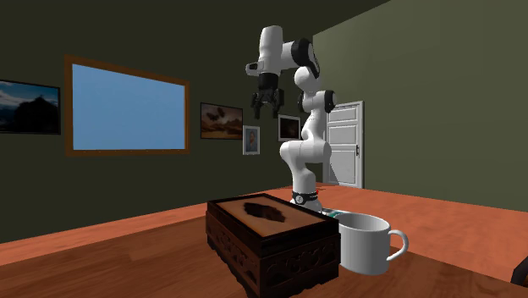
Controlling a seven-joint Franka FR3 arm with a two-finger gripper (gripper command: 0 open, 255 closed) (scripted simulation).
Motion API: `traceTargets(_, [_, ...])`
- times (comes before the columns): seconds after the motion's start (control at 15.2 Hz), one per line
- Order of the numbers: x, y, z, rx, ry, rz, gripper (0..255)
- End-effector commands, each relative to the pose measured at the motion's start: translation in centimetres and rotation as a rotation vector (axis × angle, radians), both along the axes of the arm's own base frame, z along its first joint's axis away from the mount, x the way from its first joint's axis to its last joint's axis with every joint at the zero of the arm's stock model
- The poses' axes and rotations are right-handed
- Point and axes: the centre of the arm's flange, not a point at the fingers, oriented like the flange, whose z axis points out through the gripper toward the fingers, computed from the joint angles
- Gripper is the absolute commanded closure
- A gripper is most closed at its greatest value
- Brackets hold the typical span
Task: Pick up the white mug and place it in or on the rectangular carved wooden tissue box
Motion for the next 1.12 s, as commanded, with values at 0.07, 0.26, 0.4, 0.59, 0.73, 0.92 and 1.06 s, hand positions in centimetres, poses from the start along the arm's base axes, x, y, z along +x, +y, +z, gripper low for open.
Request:
traceTargets(0.07, [0.6, 0.8, -0.7, 0.004, 0.002, -0.002, 0])
traceTargets(0.26, [2.5, 3.4, -3.0, 0.016, 0.008, -0.007, 0])
traceTargets(0.4, [3.7, 5.1, -4.5, 0.024, 0.012, -0.010, 0])
traceTargets(0.59, [5.6, 7.7, -6.7, 0.036, 0.017, -0.016, 0])
traceTargets(0.73, [6.9, 9.4, -8.1, 0.044, 0.021, -0.019, 0])
traceTargets(0.92, [8.7, 12.0, -10.3, 0.055, 0.027, -0.024, 0])
traceTargets(1.06, [10.0, 13.8, -11.7, 0.063, 0.031, -0.028, 0])
